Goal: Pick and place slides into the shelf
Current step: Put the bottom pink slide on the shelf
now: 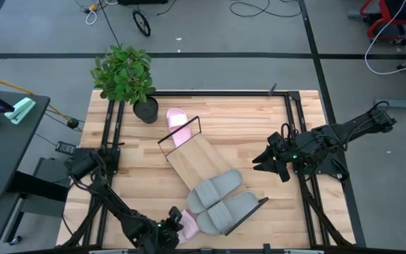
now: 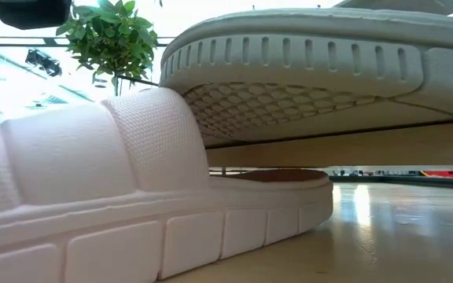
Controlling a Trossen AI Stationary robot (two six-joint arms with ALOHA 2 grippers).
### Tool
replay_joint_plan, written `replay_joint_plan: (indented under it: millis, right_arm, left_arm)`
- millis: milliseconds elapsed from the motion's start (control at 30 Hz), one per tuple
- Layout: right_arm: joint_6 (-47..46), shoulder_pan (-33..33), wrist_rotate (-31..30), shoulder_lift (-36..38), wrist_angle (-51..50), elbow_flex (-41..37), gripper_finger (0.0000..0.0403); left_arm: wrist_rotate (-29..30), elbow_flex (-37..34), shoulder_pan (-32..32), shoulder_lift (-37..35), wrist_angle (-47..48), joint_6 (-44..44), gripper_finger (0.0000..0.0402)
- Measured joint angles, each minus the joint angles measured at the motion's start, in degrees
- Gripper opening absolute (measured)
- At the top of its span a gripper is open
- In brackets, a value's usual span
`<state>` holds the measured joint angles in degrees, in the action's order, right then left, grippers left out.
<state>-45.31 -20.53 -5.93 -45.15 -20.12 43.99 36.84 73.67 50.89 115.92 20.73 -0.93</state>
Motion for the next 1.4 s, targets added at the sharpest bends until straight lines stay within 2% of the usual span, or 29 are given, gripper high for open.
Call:
replay_joint_plan:
  millis: [67, 233, 500, 867, 1000, 1233, 1400]
  right_arm:
    - [-0.01, 0.0, 0.0, 0.0, 0.01, 0.0, 0.0169]
    - [-0.01, 0.0, 0.0, 0.0, 0.0, 0.0, 0.0169]
    - [0.85, 0.0, -0.03, 0.0, 0.0, 0.0, 0.0169]
    - [1.4, 0.0, 0.0, 0.0, 0.0, 0.0, 0.0169]
    - [1.2, 0.0, 0.03, 0.02, 0.0, 0.0, 0.0169]
    - [0.31, 0.0, 0.44, 0.02, 0.04, 0.0, 0.0169]
    - [-0.14, 0.0, 0.46, 0.02, 0.01, 0.0, 0.0169]
  left_arm:
    - [0.04, 0.0, 0.42, 0.0, 0.19, -0.16, 0.0008]
    - [-0.22, 1.67, 2.07, 0.0, 3.06, -0.49, 0.0038]
    - [0.72, 7.76, 3.54, 0.0, 20.75, -13.54, 0.0089]
    - [0.69, 7.76, 1.74, 0.43, 19.14, -14.97, 0.018]
    - [1.27, 7.76, 0.63, 0.44, 18.86, -14.99, 0.0201]
    - [2.07, 7.81, 0.02, 2.78, 15.62, -14.96, 0.0197]
    - [3.51, 7.78, 0.54, 3.71, 13.87, -15.02, 0.0148]
